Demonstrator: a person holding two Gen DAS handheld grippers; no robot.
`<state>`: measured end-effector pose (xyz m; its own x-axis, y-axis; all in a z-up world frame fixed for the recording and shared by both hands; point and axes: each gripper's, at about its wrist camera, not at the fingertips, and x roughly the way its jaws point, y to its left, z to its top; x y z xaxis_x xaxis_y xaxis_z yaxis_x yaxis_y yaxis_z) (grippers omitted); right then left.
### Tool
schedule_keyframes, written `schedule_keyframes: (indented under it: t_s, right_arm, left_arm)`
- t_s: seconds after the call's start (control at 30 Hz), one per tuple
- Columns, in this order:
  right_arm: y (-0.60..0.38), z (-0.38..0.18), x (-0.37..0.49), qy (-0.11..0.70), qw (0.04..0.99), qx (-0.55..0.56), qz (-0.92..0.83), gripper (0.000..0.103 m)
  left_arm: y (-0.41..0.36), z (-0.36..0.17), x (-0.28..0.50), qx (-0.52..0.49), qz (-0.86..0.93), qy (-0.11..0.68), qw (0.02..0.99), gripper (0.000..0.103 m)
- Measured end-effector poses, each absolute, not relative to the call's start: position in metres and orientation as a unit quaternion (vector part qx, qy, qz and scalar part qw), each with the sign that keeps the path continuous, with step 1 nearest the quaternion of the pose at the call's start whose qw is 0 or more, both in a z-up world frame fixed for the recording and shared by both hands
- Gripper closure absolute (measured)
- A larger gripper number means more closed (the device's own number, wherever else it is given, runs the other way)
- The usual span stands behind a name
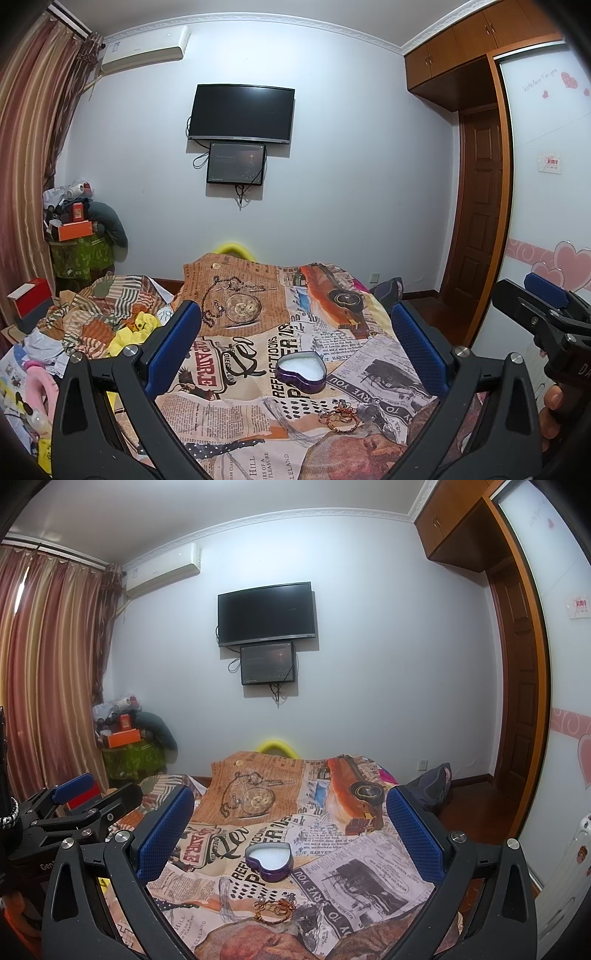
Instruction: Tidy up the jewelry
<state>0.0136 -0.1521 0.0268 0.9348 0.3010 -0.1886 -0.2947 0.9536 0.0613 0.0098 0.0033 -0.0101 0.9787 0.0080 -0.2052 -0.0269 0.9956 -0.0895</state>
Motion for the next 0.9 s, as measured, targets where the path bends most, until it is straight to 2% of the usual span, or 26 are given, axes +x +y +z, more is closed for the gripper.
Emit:
schedule_keyframes:
  t_s: [0.57,0.9]
  right_arm:
    - [-0.152,0.016,0.027,0.120,0.981,0.020,0.153,0.000]
    - [-0.157,-0.009,0.061,0.176,0.974,0.027,0.142,0.000]
  left_arm:
    - [0.006,-0.017,0.027,-0.051,0.005,0.121,0.991,0.000]
    - [0.009,-0.047,0.073,-0.058,0.003,0.181,0.982,0.000]
